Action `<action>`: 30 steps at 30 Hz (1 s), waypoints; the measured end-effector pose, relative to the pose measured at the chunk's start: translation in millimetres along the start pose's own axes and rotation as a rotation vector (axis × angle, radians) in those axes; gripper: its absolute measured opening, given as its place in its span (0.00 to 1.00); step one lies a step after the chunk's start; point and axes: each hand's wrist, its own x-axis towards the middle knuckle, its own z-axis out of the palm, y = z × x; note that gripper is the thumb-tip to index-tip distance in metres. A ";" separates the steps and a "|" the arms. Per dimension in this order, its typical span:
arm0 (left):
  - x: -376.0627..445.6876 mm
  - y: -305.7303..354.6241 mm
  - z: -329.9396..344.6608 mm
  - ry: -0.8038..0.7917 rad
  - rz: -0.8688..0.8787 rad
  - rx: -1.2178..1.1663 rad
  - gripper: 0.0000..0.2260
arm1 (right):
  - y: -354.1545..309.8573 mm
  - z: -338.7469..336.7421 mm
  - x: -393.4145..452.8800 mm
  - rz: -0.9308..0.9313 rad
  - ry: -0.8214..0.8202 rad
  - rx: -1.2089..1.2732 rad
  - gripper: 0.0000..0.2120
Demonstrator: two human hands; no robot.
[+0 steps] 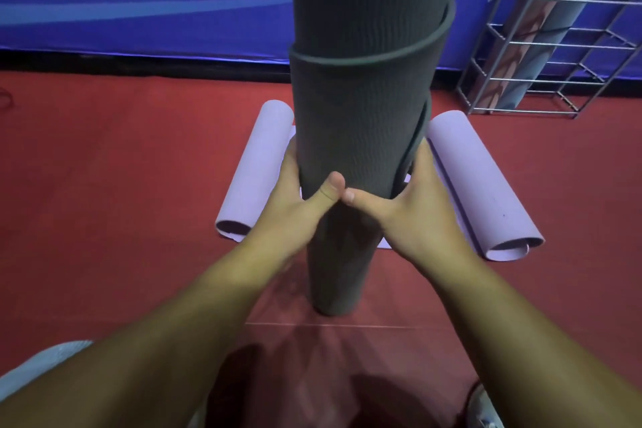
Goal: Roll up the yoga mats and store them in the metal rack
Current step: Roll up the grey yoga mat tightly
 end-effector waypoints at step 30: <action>23.7 -1.3 22.7 -0.004 0.079 -0.016 0.46 | 30.1 -3.0 15.6 0.052 -0.050 0.112 0.51</action>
